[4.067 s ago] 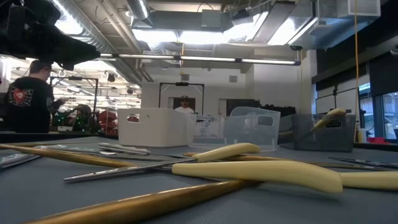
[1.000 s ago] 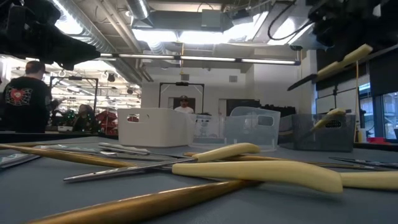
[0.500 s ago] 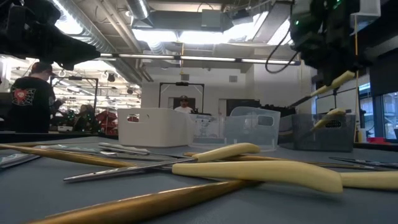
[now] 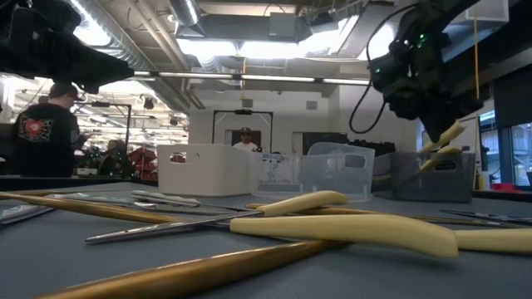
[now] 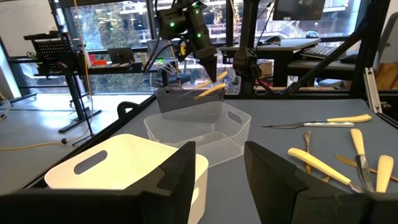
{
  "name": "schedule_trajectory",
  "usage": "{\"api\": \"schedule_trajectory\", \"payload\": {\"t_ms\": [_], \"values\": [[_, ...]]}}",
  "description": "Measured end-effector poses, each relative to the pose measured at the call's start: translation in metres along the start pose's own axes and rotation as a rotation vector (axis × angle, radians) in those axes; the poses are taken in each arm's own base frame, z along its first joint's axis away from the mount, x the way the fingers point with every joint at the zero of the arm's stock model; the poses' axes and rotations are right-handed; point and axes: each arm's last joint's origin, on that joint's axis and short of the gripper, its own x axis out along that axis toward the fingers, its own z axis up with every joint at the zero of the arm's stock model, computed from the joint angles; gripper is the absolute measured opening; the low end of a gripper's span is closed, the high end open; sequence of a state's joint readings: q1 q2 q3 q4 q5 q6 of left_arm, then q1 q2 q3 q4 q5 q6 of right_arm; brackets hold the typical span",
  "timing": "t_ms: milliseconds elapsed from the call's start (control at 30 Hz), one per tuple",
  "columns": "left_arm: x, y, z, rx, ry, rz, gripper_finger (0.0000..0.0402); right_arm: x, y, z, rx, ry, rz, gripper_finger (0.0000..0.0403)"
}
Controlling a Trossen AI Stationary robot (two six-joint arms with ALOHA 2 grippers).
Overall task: Sort silverware by color (type)
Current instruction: Put the yellow knife into the black bin
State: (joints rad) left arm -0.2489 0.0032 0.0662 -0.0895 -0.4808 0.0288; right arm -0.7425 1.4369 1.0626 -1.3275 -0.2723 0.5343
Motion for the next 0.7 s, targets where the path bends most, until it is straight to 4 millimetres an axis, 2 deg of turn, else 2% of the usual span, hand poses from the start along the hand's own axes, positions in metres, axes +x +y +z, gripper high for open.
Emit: {"api": "schedule_trajectory", "payload": {"t_ms": [300, 700], "values": [[0.0, 0.0, 0.0, 0.0, 0.0, 0.0, 0.0132, 0.0101, 0.0034, 0.0111, -0.013, 0.022, -0.013, 0.0042], [0.0, 0.0, 0.0, 0.0, 0.0, 0.0, 0.0132, 0.0105, 0.0036, 0.0113, -0.013, 0.023, -0.015, 0.0042]]}}
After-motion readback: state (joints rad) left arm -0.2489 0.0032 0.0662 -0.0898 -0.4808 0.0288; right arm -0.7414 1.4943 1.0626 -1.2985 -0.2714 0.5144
